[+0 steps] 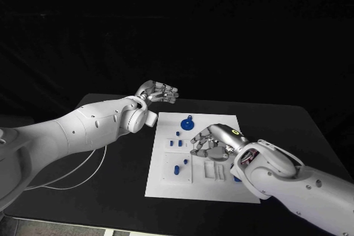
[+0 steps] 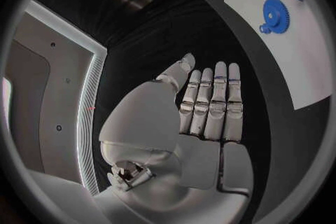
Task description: Assemble the parts on the task board
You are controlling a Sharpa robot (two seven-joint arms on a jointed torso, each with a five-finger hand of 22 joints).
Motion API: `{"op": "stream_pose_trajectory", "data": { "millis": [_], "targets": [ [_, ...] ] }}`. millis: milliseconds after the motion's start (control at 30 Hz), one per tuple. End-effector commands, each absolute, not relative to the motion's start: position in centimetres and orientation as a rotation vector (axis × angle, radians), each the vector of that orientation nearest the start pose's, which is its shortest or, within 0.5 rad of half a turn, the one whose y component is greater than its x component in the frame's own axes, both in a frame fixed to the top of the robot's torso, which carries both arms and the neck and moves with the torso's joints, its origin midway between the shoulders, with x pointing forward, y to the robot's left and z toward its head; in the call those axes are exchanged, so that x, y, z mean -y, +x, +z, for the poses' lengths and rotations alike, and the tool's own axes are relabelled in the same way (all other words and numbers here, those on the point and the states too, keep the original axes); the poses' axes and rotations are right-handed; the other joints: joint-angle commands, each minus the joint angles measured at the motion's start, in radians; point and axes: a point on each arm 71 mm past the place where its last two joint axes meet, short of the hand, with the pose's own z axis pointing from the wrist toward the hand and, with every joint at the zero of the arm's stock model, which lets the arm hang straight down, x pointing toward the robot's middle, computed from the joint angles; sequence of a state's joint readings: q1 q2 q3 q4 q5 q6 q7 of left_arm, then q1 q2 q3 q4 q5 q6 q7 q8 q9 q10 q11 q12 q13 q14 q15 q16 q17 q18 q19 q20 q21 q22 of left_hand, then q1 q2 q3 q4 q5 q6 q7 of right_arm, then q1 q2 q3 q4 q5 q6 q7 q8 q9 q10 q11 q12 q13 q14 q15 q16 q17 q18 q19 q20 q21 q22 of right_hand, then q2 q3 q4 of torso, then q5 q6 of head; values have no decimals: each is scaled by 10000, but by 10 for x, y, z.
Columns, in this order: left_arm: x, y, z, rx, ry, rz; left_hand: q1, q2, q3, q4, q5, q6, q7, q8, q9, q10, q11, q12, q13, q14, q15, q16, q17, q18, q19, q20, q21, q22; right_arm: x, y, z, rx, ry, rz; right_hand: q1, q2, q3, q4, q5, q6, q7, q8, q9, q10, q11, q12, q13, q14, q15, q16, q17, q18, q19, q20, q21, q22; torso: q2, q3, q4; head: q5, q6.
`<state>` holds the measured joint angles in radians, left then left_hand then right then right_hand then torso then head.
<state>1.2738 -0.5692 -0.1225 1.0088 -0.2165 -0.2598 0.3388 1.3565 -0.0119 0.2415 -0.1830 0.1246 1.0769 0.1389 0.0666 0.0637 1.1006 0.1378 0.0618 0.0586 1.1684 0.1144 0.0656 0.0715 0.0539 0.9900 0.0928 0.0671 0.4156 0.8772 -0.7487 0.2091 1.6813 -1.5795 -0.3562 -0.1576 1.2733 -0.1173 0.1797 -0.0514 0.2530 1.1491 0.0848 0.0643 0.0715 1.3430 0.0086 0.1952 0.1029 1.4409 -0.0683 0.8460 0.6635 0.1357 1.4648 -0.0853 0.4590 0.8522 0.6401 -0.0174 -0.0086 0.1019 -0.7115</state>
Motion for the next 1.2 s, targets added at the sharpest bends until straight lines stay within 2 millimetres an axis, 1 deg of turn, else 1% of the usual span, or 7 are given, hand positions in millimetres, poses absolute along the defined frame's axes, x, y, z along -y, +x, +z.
{"op": "stream_pose_trajectory", "data": {
  "millis": [33,167,367,533,967,1033,1200],
  "targets": [
    [-219,575,-189,-14750,-8644,-12671,-3,88,-59,-1,-31,-80,-4,-23,9,-50,-31,-4,-5,-38,-3,-36,11,108,87,15,45,-13,136,430,-215,-17654,967,9696,-115,108,-281,-20,196,249,-109,-5,35,324,-220,1085,836,9,-176,-55,58,-242,395,-194,42,30,2,12,-32,-177,55],
    [-222,572,-189,-14754,-8661,-12698,-16,91,-64,10,-30,-81,-7,-21,9,-37,-35,-5,-5,-26,-7,-37,12,106,93,13,46,-26,169,441,-215,-19048,2390,9369,-345,452,-489,128,204,412,-219,-10,166,-1375,-432,5786,5559,71,-303,263,455,-473,418,-368,566,373,6,21,-23,-336,88],
    [-223,565,-188,-14834,-8681,-12849,-33,80,-75,21,-30,-81,-9,-22,9,-31,-38,-5,-5,-12,-10,-38,13,100,111,9,42,-72,212,447,-218,-20904,3982,8339,-609,724,-86,-89,427,307,-306,-4,707,-938,-426,8507,9531,-81,-304,1421,1835,-444,374,-367,2900,2251,-2,14,-31,-539,129],
    [-222,559,-188,-14984,-8652,-13097,-60,46,-93,29,-33,-85,-13,-20,10,-22,-39,-5,-6,-15,-8,-37,13,90,147,14,38,-203,240,442,-228,-22680,4968,6304,-747,956,285,-76,111,-46,-194,-2,810,-651,-377,8751,10418,-61,-251,1787,2440,-439,357,-309,3149,2610,-19,0,-49,-597,206],
    [-224,548,-189,-15237,-8538,-13397,-296,-142,-387,161,-35,-136,-39,-22,10,123,-83,-1,-3,-20,7,-35,37,52,258,53,17,-756,270,432,-237,-24526,4713,2850,-1804,637,634,418,-603,-156,-196,-6,933,-417,-347,8407,11044,-1,-224,1965,3014,-420,393,-274,3062,2926,-18,-26,-38,-683,115],
    [-224,547,-189,-15251,-8531,-13409,-460,-247,-608,269,381,-148,-46,-21,10,156,-90,3,0,-5,12,-32,39,40,278,63,16,-822,271,432,-237,-24557,4578,2683,-1930,611,632,586,-744,-163,-195,-4,947,-391,-345,8387,11090,9,-221,1969,3050,-418,397,-271,3035,2948,-16,-28,-34,-711,108],
    [-224,546,-189,-15270,-8499,-13475,-262,-54,-1776,606,243,-196,-56,-19,12,243,-115,4,2,20,14,-34,67,18,400,77,17,-1306,271,431,-238,-24584,4319,2438,-2103,503,716,862,-1082,-157,-188,-6,990,-327,-340,8363,11209,22,-221,1986,3137,-422,430,-272,3024,3037,-13,-33,-49,-722,71]
  ]
}}
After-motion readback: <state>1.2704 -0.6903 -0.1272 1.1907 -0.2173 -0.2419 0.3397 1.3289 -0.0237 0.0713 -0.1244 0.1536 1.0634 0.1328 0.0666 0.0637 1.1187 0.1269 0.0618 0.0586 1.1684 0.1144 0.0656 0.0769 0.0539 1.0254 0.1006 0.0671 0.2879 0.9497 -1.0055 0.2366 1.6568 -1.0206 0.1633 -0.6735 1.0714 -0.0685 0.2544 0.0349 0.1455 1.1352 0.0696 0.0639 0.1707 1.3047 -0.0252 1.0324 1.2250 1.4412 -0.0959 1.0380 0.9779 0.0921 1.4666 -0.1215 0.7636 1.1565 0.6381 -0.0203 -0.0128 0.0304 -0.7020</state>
